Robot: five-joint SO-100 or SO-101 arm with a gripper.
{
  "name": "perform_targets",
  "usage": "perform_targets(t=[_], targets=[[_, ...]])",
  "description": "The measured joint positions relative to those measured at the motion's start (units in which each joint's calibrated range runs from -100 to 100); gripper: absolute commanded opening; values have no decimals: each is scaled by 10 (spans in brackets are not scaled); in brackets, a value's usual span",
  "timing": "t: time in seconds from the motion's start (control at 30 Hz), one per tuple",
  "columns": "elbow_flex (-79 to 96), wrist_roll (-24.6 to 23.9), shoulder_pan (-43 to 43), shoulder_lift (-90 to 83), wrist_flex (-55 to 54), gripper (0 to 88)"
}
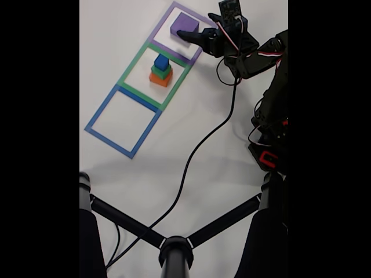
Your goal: Tower of hanoi
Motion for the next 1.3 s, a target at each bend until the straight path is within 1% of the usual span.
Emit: perform_targets(t=[0.2,0.4,0.53,0.8,1.3], targets=[[-12,0,-1,33,-35,390],[-13,0,-25,50,-62,395],[-13,0,-25,62,-79,419],[-18,0,-25,79,-79,430],[-61,0,-17,127,-104,418]])
